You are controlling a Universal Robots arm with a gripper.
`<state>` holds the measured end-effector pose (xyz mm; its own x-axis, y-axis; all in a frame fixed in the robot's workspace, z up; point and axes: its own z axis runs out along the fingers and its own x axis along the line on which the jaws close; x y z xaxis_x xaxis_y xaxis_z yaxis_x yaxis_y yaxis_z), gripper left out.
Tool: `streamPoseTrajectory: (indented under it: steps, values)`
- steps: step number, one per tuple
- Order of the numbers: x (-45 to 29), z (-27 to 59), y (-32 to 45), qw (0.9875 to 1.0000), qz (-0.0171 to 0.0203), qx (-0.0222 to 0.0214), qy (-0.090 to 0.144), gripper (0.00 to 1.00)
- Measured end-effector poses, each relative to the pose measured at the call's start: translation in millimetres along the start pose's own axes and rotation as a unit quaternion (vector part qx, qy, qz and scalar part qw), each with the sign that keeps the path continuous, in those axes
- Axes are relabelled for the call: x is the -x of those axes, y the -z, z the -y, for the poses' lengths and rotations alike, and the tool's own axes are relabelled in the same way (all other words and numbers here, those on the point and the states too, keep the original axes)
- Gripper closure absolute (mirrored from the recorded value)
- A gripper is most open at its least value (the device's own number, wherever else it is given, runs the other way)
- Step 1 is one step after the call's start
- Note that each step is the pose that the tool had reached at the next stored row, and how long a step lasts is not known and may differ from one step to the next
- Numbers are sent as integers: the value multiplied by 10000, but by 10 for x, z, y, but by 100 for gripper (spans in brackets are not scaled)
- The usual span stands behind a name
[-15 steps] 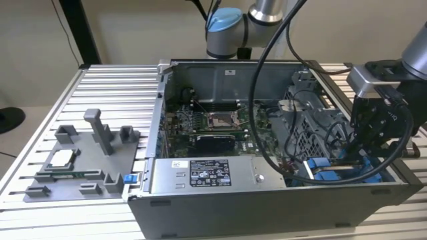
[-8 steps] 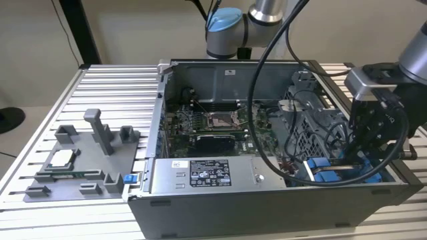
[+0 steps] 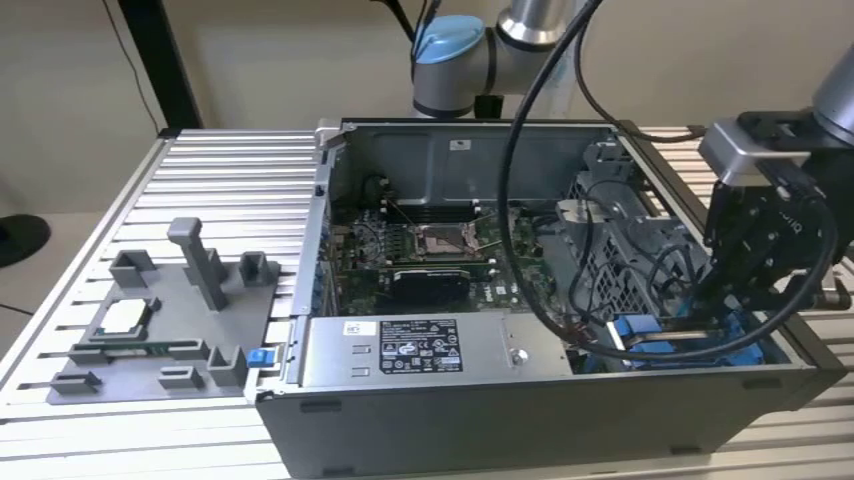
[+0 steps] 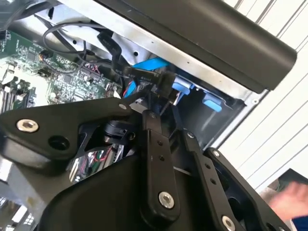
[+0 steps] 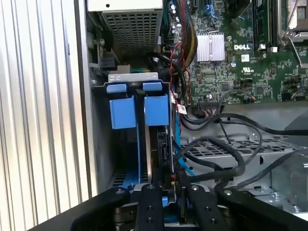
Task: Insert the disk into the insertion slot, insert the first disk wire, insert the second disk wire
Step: 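Insert the first disk wire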
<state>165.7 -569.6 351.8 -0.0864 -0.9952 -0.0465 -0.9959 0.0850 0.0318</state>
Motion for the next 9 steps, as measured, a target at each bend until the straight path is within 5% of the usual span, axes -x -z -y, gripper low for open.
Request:
streamPoseTrajectory:
  steps: [4, 9]
  values:
    - [9, -6, 169, 10000, -2, -1, 0, 0]
    - [16, 40, 188, 10000, 12, 7, 1, 0]
